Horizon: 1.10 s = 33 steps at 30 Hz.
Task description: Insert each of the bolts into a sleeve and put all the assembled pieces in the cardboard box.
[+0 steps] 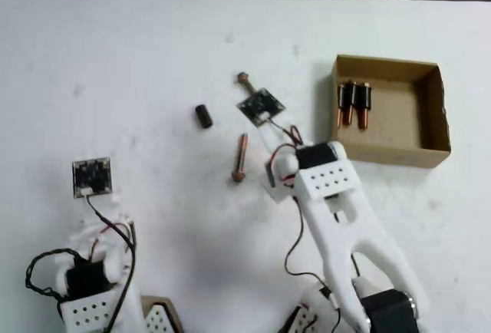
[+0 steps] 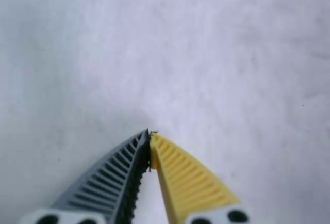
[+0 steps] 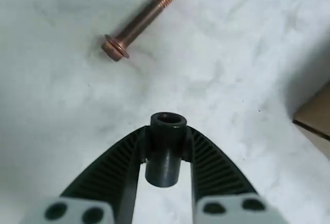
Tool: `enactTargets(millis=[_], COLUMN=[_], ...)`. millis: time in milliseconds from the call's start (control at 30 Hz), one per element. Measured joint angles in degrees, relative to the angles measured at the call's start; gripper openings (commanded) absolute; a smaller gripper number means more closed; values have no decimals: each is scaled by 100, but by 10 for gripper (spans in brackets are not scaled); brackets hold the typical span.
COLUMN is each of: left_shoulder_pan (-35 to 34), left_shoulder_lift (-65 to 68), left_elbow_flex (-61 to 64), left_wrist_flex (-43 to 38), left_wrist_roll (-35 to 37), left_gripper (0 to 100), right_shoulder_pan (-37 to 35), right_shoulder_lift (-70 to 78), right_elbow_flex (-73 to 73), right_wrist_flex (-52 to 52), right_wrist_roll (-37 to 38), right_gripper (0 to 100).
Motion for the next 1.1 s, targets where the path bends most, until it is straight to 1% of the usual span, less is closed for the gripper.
enactTargets(millis=[333,467,533,667,1100], left_shoulder_pan=[0,0,0,0,0], left_shoulder_lift=[0,0,0,0,0], left_elbow_flex=[0,0,0,0,0], left_wrist_flex=[0,0,0,0,0], left_wrist_roll=[0,0,0,0,0], left_gripper=[23,23,23,23,23], right_shoulder_pan=[563,580,571,589,598], right_shoulder_lift=[0,0,-18,-26,-26], right_elbow_flex=[932,958,958,958,1125], right_wrist_flex=[-756,-765,-695,-624,-738], right_wrist_roll=[440,457,633,888,1029], right_gripper=[49,128,152,139,139])
